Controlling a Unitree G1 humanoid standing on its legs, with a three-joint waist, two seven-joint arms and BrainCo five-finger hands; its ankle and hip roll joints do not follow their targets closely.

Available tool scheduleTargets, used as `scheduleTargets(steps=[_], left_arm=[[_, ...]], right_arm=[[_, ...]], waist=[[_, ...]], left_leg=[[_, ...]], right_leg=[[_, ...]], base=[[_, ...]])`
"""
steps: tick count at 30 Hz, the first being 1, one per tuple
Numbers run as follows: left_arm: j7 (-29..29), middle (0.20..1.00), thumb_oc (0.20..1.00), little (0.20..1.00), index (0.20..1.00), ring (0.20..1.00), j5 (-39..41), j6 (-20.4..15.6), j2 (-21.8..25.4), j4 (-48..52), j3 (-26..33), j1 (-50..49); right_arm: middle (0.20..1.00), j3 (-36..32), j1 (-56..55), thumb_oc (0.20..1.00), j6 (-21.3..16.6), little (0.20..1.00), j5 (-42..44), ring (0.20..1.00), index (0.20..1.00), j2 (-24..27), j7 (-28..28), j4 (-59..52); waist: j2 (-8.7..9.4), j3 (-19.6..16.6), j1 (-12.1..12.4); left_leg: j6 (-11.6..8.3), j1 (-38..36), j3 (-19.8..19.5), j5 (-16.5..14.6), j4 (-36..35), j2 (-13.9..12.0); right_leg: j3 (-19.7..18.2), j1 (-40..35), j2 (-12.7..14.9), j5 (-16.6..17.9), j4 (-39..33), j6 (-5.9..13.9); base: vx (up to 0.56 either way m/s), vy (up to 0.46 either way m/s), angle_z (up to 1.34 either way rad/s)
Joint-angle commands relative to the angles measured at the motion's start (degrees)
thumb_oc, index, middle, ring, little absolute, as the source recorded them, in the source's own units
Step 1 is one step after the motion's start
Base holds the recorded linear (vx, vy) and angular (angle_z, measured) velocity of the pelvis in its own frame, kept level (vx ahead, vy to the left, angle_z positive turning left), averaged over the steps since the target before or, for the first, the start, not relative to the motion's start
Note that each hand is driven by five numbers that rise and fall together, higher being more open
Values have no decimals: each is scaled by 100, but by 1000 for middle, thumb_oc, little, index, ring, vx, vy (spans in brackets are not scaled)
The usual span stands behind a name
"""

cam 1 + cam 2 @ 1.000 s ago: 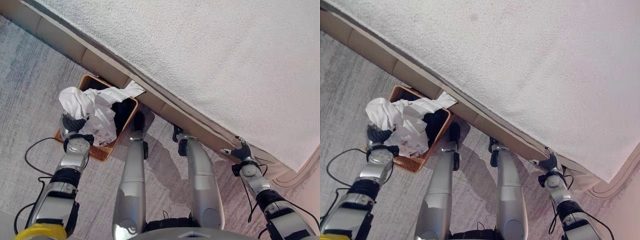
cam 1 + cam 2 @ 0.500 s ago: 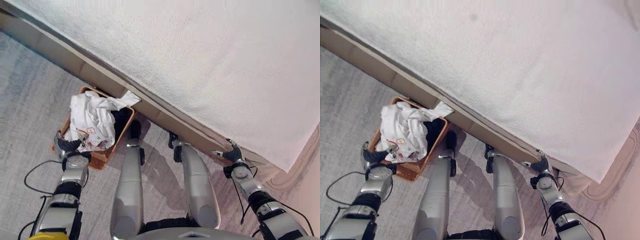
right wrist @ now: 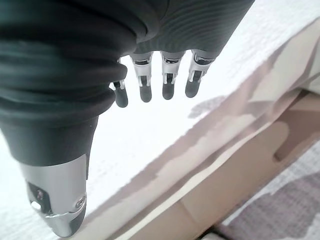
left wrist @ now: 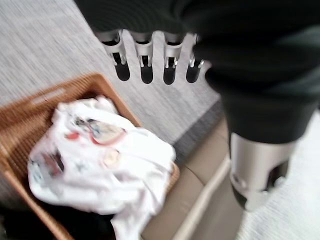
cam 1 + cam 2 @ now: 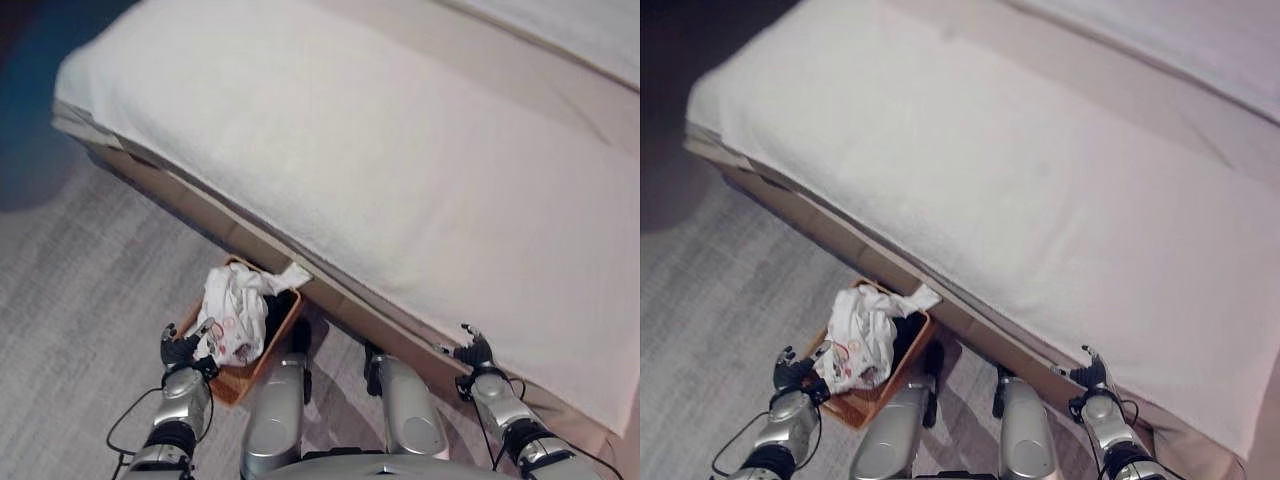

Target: Pick up clothes into the bucket

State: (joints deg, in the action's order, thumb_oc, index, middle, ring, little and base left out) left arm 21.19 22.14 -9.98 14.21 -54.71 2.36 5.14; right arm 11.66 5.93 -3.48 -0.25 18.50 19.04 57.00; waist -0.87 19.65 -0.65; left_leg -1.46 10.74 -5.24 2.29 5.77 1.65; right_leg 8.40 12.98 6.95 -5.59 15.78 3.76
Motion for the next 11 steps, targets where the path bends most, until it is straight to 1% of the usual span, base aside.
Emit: scheduleTargets(steps=[1, 2, 3, 4, 6, 8, 9, 11], left_arm=[[-323, 1000, 1000, 1000, 1000, 1000, -351, -86, 60, -245, -154, -102], [-323, 1000, 1000, 1000, 1000, 1000, -352, -86, 59, -243, -156, -107], [-533, 1000, 1000, 1000, 1000, 1000, -452, -4, -96, -407, -230, -283], [-534, 1000, 1000, 1000, 1000, 1000, -452, -4, -96, -407, -232, -287], [-789, 1000, 1000, 1000, 1000, 1000, -434, 94, -191, -589, -254, -407], [-900, 1000, 1000, 1000, 1000, 1000, -662, 157, -252, -676, -380, -508], [-949, 1000, 1000, 1000, 1000, 1000, -863, 188, -282, -807, -447, -563], [-1015, 1000, 1000, 1000, 1000, 1000, -896, 251, -328, -959, -448, -577]], right_arm=[[1000, -162, -156, 1000, -32, 1000, -301, 1000, 1000, 166, -100, -4], [1000, -162, -162, 1000, -32, 1000, -302, 1000, 1000, 167, -100, -7], [1000, -169, -254, 1000, -5, 1000, -486, 1000, 1000, 172, -134, 36], [1000, -169, -258, 1000, -5, 1000, -487, 1000, 1000, 173, -134, 35], [1000, -222, -344, 1000, 3, 1000, -500, 1000, 1000, 175, -213, 34], [1000, -330, -433, 1000, -19, 1000, -348, 1000, 1000, 132, -285, 66], [1000, -385, -486, 1000, -51, 1000, -245, 1000, 1000, 65, -338, 190], [1000, -404, -484, 1000, -51, 1000, -181, 1000, 1000, 38, -386, 325]], waist=[[115, -272, -38], [114, -266, -38], [67, -536, -50], [65, -533, -50], [50, -700, -65], [43, -845, -88], [45, -972, -98], [54, -1032, -95]], left_leg=[[29, 4, 47, -115, 142, 181], [28, -14, 45, -111, 129, 180], [5, -270, 32, -39, -113, 114], [4, -282, 30, -36, -124, 112], [-7, -423, 49, -6, -236, 64], [-8, -587, 57, 6, -341, 15], [-10, -719, 66, -1, -419, -11], [-13, -785, 77, -6, -440, -22]], right_leg=[[-41, -242, -90, 452, -574, 86], [-38, -259, -92, 454, -584, 86], [-2, -529, -165, 446, -822, 87], [0, -541, -167, 449, -830, 87], [16, -682, -214, 438, -910, 88], [17, -851, -254, 423, -960, 81], [19, -997, -271, 418, -1046, 81], [19, -1063, -288, 421, -1085, 78]], base=[[64, -50, -2], [130, -112, -4], [70, -64, 0], [97, -84, 3], [64, -51, 5], [85, -57, 3], [89, -55, 2], [34, -20, 1]])
